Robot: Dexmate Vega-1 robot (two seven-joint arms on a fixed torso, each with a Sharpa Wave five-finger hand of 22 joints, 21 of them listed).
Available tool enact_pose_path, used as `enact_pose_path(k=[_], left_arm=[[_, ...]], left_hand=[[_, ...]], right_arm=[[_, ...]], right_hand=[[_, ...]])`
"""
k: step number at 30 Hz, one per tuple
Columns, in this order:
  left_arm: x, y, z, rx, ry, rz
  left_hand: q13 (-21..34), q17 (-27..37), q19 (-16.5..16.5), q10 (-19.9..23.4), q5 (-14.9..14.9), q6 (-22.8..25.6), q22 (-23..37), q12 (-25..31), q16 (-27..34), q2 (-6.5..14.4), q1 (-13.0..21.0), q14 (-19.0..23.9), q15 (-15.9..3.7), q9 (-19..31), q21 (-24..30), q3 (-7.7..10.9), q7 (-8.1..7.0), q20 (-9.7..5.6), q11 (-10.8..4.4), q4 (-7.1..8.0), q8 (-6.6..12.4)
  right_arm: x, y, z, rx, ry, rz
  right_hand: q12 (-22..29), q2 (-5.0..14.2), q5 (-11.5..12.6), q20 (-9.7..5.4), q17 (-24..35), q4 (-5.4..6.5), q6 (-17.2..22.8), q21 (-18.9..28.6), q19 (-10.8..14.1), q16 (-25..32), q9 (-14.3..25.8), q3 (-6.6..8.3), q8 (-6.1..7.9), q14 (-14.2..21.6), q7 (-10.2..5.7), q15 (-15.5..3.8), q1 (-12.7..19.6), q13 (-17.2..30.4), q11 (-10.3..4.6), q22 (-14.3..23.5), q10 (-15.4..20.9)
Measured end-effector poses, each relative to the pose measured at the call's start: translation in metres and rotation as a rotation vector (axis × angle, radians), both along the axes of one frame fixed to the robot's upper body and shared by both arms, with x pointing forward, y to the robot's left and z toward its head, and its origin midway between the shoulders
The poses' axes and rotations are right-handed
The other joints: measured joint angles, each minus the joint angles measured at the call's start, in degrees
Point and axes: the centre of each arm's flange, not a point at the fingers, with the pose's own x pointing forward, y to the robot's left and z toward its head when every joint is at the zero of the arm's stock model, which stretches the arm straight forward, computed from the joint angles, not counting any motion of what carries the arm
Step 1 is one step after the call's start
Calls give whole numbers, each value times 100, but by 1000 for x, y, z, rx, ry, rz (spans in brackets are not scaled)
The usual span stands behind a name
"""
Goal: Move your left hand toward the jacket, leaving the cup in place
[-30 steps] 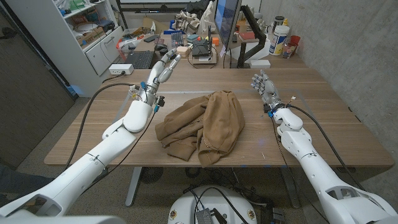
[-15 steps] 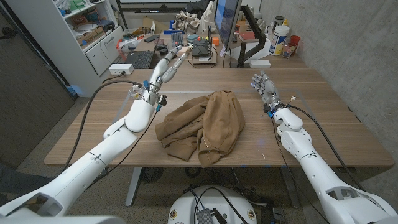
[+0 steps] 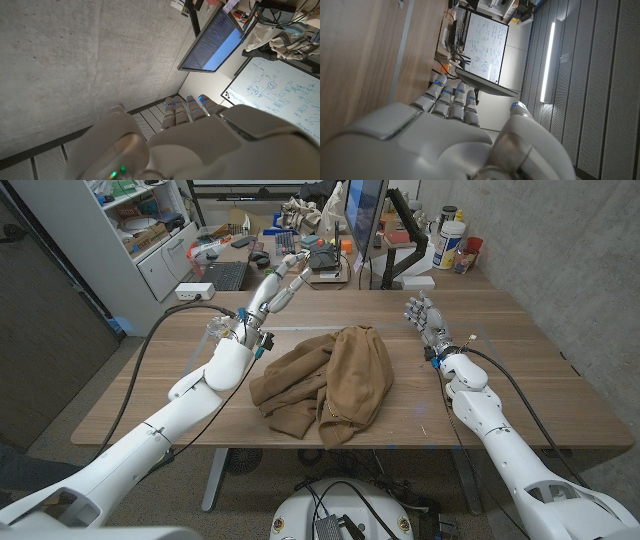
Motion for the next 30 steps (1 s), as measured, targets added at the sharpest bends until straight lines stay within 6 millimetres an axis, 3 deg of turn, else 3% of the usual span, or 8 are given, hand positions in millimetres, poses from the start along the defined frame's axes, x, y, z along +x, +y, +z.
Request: enact_pose_path(k=[30], left_arm=[[-19,-34,-5,165,-70,32]], left_hand=[[0,0,19,61,-1,112,1,0,0,0,45,51,6,0,0,-17,-30,19,0,-17,0]], right_arm=[[-3,-6,-1,16,-18,0]], right_hand=[[0,24,0,-29,0,0,31,-44,28,0,0,0,0,-1,-31,0,-24,0,23,0,22]])
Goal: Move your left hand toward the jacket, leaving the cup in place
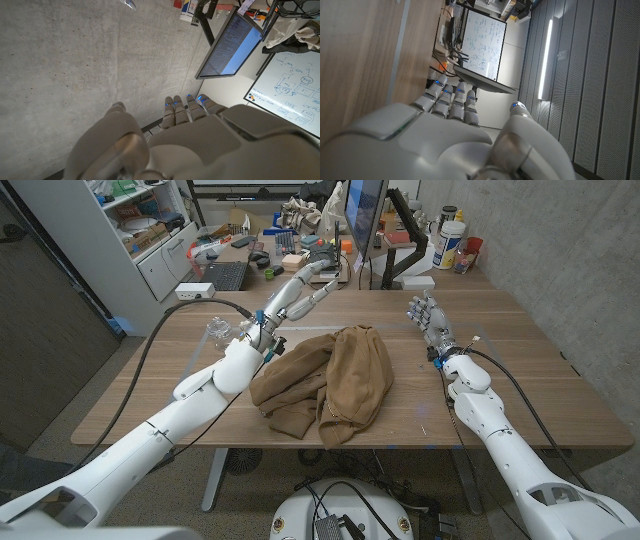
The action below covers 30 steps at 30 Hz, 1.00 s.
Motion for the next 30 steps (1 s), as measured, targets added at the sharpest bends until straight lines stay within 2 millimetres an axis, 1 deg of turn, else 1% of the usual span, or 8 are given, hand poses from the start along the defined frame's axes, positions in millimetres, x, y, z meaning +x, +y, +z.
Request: enact_pose_path(k=[4,12,15,17,21,23,29,30], left_arm=[[-2,-3,-2,24,-17,22],[-6,-8,-3,56,-38,41],[-7,-9,-3,68,-42,50],[-8,-11,-3,80,-47,55],[-10,-13,-4,99,-52,64],[-11,-15,-4,107,-54,67],[-11,-18,-4,134,-56,83],[-12,-19,-4,135,-58,81]], left_hand=[[0,0,-14,0,0,0,0,0,0,0,0,-1,0,0,0,0,0,14,0,0,0],[0,0,-30,0,0,31,0,0,0,0,0,-1,1,0,0,-15,31,30,0,-14,0],[0,0,14,0,0,62,14,0,0,2,2,-1,1,0,0,-14,-1,65,0,-14,0],[0,0,73,0,0,62,14,0,0,30,30,-1,1,0,0,-14,-1,47,0,-14,0],[0,0,72,1,0,62,14,0,0,30,30,-1,1,0,44,-14,-1,48,-1,-14,0],[0,0,72,31,0,62,14,0,0,30,30,-1,1,0,44,-14,-1,48,-31,-14,0],[0,0,71,31,0,124,14,0,0,30,30,-1,1,0,44,-14,0,49,-31,-14,0],[0,0,71,31,0,145,14,0,0,30,30,-1,1,0,44,-14,-21,49,-31,-14,0]], right_arm=[[1,-1,-1,1,2,0],[2,-1,-2,2,3,3],[2,-1,-3,3,6,3],[2,-1,-3,4,5,3],[3,-1,-4,4,5,5],[3,-1,-4,5,6,5],[3,-2,-4,6,4,5],[3,-2,-4,6,3,5]], right_hand=[[0,0,0,31,0,0,0,-39,32,0,0,0,0,0,0,0,0,0,0,0,0],[0,0,0,31,0,0,0,-39,31,0,0,0,0,0,0,0,0,0,-22,0,21],[0,0,0,31,0,0,0,-39,31,0,0,0,0,0,0,0,0,0,-22,0,20],[0,0,0,31,0,0,0,-39,31,0,0,0,0,0,0,0,0,0,-22,0,20],[0,0,0,31,0,-24,0,-39,31,0,0,-24,0,0,0,0,0,0,-22,0,20],[0,0,0,31,0,-24,0,-59,31,0,0,-24,0,0,0,0,0,0,-22,0,20],[0,0,0,31,0,-24,0,-79,30,0,0,-24,0,0,0,0,0,0,-22,0,20],[0,0,0,31,0,-24,0,-79,30,0,0,-24,0,0,0,0,0,0,-22,0,20]])
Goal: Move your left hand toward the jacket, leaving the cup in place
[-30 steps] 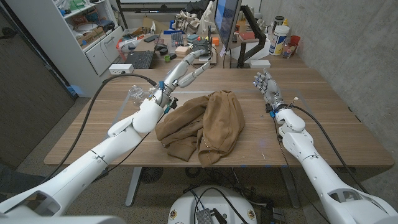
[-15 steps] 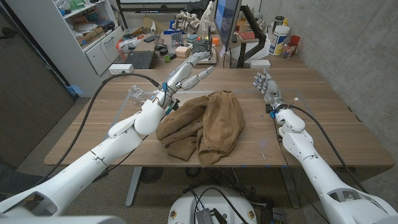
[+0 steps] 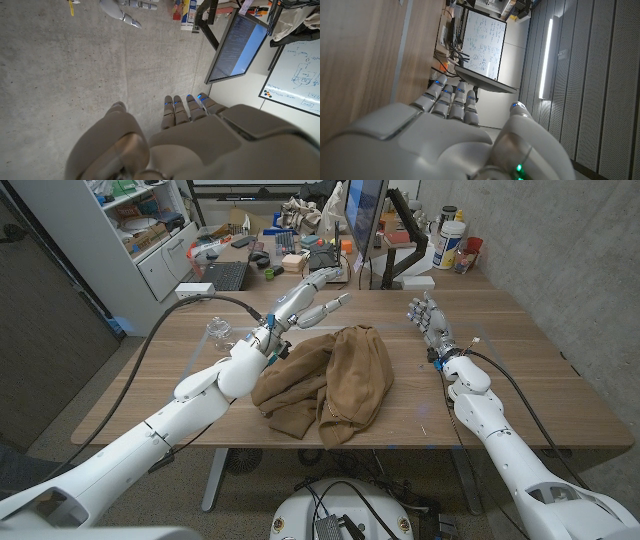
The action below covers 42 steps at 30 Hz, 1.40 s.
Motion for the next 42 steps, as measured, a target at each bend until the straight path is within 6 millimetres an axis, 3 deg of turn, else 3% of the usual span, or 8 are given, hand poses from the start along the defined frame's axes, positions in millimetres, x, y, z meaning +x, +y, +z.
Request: enact_pose_path(k=[42], left_arm=[[7,-27,-11,202,50,99]], left_hand=[[0,12,-74,9,0,29,-2,-45,0,23,22,0,0,30,-29,-26,-31,-31,52,-26,0]], right_arm=[[1,-4,0,7,-9,7]], right_hand=[[0,1,0,-22,0,-47,62,-66,62,0,0,-1,0,41,1,0,-1,0,20,0,19]])
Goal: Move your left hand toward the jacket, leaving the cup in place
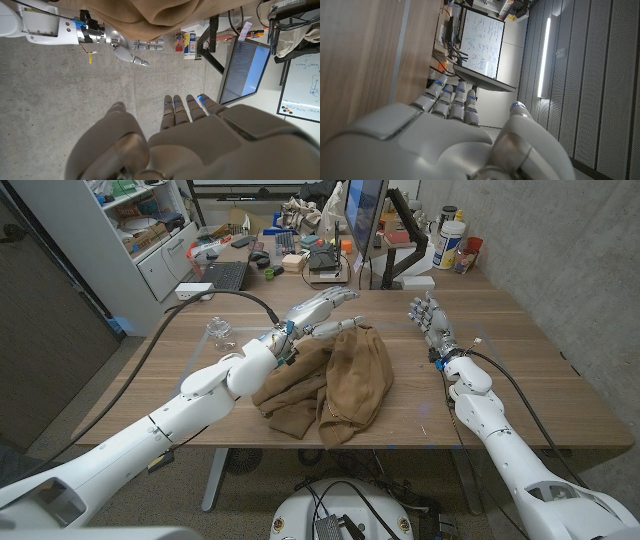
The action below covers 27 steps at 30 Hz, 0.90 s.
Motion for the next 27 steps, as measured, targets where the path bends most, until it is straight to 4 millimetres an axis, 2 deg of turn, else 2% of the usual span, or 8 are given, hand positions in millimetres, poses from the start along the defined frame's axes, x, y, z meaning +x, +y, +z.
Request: enact_pose_path(k=[27], left_arm=[[14,-5,-8,71,55,32]], left_hand=[[0,-1,1,0,0,21,-1,1,0,0,0,0,0,0,0,-45,-21,1,0,2,-40]], right_arm=[[4,2,1,-4,8,0]], right_hand=[[0,29,0,21,0,1,0,-44,20,0,0,0,0,0,0,0,-29,0,0,0,0]])
